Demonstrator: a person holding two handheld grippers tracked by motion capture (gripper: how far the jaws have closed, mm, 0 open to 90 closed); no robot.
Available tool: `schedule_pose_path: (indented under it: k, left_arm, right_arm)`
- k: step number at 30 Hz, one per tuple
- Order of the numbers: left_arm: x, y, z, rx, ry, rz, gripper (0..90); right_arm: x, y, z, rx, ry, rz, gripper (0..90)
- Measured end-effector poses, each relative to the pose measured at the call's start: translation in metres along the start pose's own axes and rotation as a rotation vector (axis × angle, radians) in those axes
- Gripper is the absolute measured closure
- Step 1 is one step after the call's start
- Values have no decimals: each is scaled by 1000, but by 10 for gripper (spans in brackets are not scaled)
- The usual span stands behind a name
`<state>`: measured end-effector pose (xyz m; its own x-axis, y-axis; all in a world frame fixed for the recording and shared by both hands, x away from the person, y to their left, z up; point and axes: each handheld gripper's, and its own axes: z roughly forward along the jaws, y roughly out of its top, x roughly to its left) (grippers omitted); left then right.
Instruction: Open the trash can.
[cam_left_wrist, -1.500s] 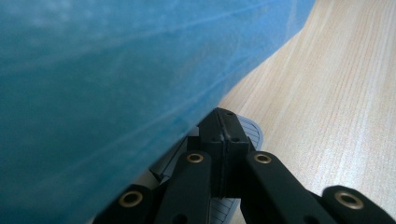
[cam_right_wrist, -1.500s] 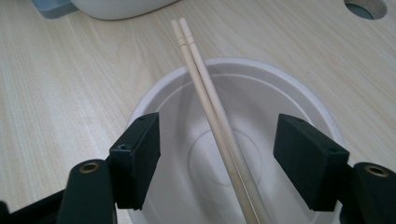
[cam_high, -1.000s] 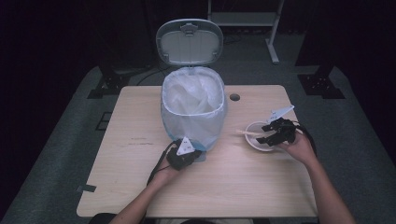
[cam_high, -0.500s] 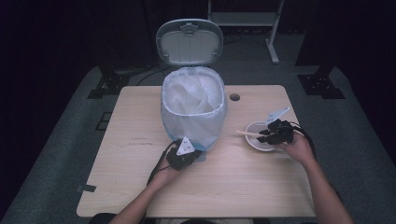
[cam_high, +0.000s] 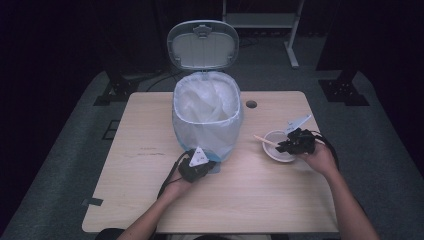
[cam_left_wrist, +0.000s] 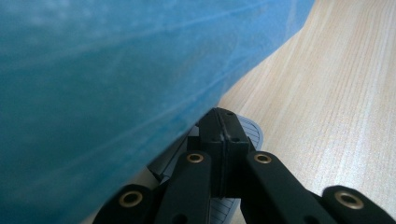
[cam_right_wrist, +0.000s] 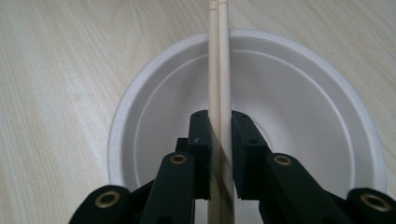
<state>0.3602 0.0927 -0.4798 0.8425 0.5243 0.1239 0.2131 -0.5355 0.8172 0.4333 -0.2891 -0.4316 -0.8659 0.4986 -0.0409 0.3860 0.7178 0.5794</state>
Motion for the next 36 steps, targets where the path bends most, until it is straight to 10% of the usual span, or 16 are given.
schedule_pose_path:
  k: [36]
  left_arm:
    - [0,0,0,-6,-4,-8,900]
  right_arm:
    - [7,39,-77,-80,28,11,792]
